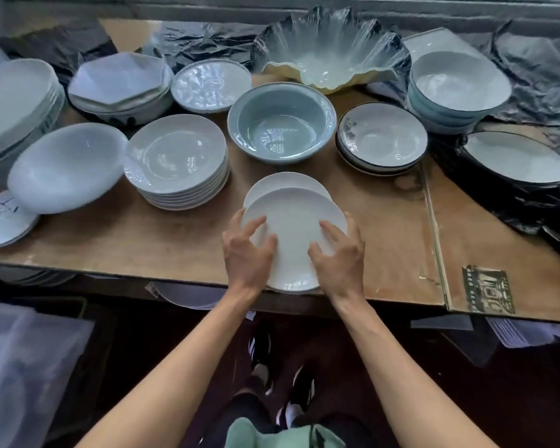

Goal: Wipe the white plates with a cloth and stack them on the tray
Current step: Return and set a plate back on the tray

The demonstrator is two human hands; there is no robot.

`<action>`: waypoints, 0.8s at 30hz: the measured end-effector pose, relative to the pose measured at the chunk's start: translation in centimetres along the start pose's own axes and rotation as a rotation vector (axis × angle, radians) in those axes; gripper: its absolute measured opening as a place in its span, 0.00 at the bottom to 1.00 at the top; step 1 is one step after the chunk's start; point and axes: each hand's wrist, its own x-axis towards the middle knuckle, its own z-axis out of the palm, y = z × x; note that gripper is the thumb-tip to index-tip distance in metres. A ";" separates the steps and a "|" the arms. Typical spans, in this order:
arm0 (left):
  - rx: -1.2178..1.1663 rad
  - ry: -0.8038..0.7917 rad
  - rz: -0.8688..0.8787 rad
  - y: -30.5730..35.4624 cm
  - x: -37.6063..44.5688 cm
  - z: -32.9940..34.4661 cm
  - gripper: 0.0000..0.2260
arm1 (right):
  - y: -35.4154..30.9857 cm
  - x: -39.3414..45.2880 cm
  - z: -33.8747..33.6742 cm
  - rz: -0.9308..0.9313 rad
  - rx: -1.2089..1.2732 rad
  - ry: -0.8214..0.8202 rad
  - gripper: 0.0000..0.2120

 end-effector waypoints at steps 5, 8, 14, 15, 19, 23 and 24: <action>0.012 -0.031 -0.004 -0.8 3.8 1.1 0.16 | 0.0 2.8 2.3 0.040 0.018 -0.007 0.19; 0.020 -0.039 0.004 -1.6 5.7 1.5 0.15 | 0.0 4.2 3.8 0.036 0.013 0.002 0.19; 0.020 -0.045 0.022 -3.1 8.0 2.6 0.14 | 0.3 6.0 5.9 0.055 -0.006 0.040 0.19; 0.018 -0.043 0.034 -3.1 8.2 2.8 0.13 | 0.4 6.1 6.0 0.058 -0.005 0.044 0.19; 0.023 -0.042 0.056 -2.9 8.8 3.6 0.12 | 0.8 6.7 6.3 0.076 -0.010 0.067 0.19; 0.030 -0.029 0.066 -2.6 9.0 4.2 0.11 | 1.0 7.1 6.4 0.081 -0.021 0.090 0.18; 0.030 -0.030 0.067 -2.5 9.0 4.4 0.10 | 1.1 7.2 6.3 0.084 -0.024 0.092 0.18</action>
